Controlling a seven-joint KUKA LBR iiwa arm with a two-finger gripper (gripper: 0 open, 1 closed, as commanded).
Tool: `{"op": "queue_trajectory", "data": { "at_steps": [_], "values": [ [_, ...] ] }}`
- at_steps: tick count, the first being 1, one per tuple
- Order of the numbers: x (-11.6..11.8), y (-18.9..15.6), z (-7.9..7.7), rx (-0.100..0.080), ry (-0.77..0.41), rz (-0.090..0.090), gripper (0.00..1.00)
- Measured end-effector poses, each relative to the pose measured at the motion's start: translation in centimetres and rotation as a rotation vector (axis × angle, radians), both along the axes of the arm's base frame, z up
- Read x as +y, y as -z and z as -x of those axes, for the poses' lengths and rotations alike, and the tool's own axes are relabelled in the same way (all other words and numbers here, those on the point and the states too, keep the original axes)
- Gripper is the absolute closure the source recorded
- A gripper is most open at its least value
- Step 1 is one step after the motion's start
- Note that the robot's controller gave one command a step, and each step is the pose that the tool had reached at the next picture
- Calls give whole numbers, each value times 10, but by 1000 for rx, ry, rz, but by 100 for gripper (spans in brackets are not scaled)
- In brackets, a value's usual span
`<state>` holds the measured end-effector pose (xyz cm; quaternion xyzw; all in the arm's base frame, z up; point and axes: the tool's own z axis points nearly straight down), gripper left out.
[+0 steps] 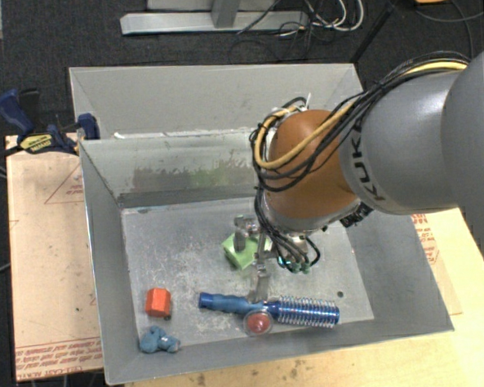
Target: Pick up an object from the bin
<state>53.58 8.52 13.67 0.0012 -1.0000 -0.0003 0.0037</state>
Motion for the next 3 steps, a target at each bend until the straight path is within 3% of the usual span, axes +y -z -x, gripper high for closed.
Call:
{"op": "queue_trajectory", "data": {
  "at_steps": [1, 2, 3],
  "values": [
    [-31, 69, -33, -7, 190, 1, 0],
    [4, -8, 43, -11, 232, -3, 0],
    [-38, 71, 38, -1, 247, 4, 0]
  ]
}}
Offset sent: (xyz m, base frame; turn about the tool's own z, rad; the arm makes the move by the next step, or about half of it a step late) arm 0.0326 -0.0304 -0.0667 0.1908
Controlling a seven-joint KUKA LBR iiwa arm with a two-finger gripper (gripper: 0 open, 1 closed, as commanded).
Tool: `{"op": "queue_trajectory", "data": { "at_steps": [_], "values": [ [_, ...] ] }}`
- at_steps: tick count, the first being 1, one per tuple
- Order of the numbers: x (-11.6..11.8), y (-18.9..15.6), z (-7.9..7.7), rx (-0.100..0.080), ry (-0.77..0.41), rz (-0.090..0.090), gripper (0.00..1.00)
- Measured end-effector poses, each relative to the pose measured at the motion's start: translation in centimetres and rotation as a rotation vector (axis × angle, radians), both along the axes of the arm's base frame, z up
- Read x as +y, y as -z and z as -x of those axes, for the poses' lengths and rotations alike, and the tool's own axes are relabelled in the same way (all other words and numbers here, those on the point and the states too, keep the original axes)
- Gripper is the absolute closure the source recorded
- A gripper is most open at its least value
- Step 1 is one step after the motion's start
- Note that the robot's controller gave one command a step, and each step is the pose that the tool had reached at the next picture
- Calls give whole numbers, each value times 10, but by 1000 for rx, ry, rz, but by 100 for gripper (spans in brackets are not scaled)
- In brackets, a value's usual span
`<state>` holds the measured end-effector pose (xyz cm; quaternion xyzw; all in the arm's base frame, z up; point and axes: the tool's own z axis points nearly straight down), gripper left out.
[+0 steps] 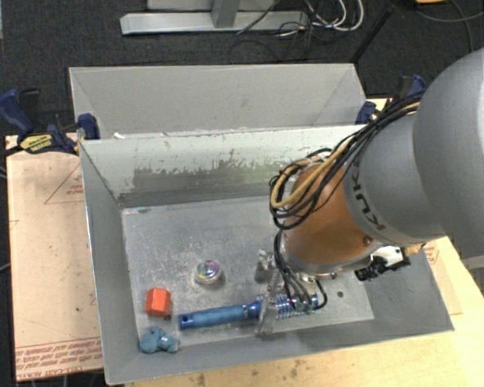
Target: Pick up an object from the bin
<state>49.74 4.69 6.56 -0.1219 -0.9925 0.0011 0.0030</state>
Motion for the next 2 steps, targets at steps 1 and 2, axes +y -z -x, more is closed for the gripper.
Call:
{"op": "queue_trajectory", "data": {
  "at_steps": [1, 2],
  "values": [
    [3, -3, -1, -5, -3, -2, 100],
    [36, -82, 3, -12, -81, -5, 100]
  ]
}}
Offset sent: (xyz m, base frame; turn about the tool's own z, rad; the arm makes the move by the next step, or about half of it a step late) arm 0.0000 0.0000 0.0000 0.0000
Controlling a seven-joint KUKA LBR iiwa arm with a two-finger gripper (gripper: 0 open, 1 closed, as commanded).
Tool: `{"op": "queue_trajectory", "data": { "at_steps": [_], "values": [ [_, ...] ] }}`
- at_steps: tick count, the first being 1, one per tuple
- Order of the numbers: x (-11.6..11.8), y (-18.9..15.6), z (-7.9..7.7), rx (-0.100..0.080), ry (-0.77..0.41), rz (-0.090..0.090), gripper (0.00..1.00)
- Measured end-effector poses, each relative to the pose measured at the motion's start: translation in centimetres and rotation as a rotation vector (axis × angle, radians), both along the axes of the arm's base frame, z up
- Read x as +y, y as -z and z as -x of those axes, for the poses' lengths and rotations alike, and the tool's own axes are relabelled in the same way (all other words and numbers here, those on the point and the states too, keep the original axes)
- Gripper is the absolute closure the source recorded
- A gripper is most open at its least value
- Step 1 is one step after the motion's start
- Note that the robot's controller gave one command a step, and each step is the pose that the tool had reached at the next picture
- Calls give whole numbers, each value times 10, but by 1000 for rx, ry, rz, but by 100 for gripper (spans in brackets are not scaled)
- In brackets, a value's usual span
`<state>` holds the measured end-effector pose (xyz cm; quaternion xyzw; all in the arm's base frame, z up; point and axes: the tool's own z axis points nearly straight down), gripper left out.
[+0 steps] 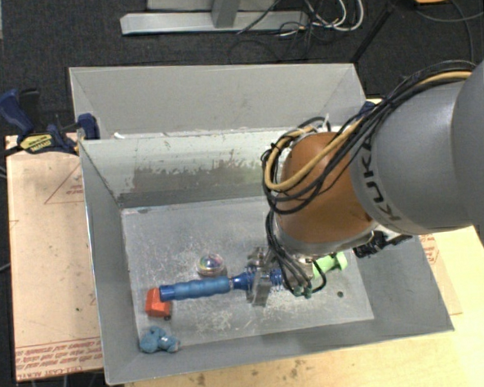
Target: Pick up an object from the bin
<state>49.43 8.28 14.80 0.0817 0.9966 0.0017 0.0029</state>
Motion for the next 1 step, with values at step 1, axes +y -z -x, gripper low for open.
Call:
{"op": "queue_trajectory", "data": {
  "at_steps": [1],
  "values": [
    [41, -140, 12, -2, -7, 0, 100]
  ]
}}
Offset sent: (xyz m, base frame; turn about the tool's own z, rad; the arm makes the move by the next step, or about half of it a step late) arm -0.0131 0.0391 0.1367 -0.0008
